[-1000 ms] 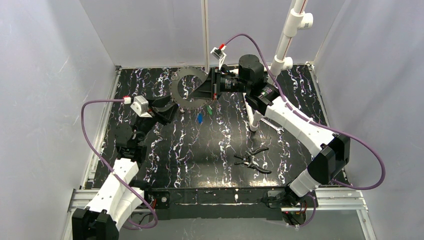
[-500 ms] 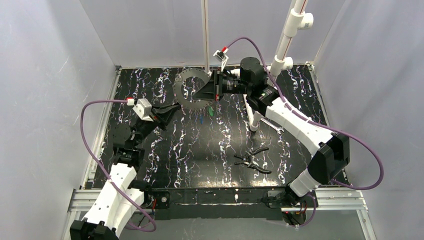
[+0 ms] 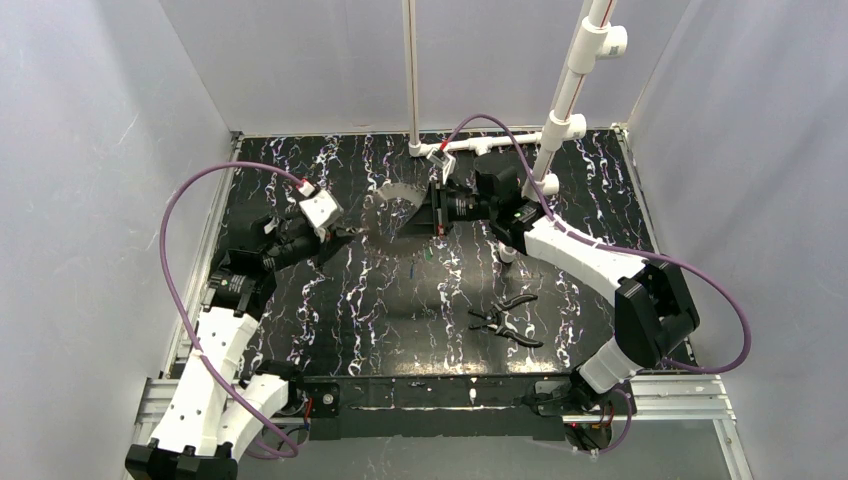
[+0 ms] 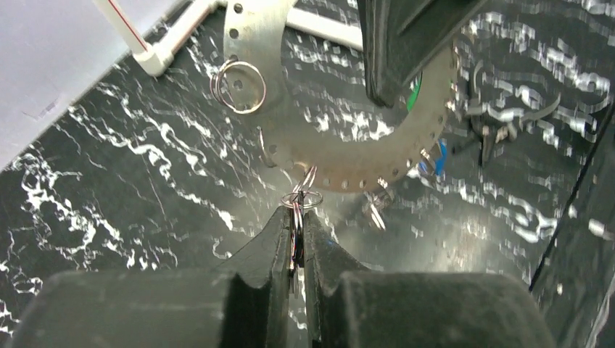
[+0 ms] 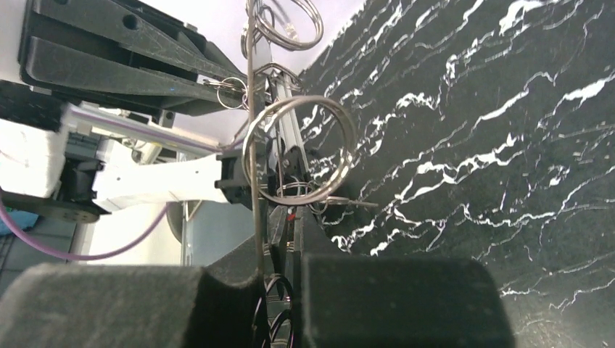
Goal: Remove the keys from the keyring
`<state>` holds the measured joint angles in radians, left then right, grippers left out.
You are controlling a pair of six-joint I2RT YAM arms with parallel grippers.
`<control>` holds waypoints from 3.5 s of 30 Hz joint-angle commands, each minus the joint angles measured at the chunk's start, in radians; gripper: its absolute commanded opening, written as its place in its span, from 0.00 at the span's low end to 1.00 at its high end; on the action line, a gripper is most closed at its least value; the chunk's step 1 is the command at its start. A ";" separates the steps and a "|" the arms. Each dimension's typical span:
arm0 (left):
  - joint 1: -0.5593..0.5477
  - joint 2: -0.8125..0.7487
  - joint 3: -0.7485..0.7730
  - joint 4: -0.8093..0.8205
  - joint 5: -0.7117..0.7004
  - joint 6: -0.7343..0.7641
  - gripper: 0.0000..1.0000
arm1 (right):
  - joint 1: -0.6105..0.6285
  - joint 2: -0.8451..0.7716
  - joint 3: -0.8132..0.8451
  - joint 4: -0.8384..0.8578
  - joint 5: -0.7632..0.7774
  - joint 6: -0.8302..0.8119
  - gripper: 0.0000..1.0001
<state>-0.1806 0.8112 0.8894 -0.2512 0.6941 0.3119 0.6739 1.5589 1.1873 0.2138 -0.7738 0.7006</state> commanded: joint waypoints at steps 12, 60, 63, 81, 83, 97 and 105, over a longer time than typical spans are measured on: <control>-0.008 0.097 0.078 -0.414 0.095 0.344 0.00 | -0.003 -0.129 -0.248 -0.030 0.015 -0.277 0.37; -0.093 0.250 0.171 -0.829 0.390 0.606 0.00 | 0.281 -0.072 0.037 -0.521 0.116 -1.152 0.42; -0.093 0.240 0.158 -0.829 0.370 0.708 0.00 | 0.292 -0.062 0.061 -0.512 0.106 -1.143 0.41; -0.092 0.003 -0.004 -0.660 0.281 0.991 0.00 | 0.317 -0.026 0.123 -0.536 0.035 -1.119 0.39; -0.093 -0.034 -0.028 -0.658 0.272 1.056 0.00 | 0.316 -0.025 0.120 -0.533 0.031 -1.114 0.39; -0.095 -0.246 -0.180 -0.578 0.212 1.298 0.00 | 0.314 -0.016 0.070 -0.455 -0.034 -1.024 0.37; -0.095 -0.292 -0.216 -0.527 0.196 1.234 0.00 | 0.313 -0.008 0.046 -0.395 -0.054 -0.933 0.34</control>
<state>-0.2707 0.5026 0.6502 -0.8146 0.8688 1.5990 0.9840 1.5475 1.2396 -0.2584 -0.7929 -0.3019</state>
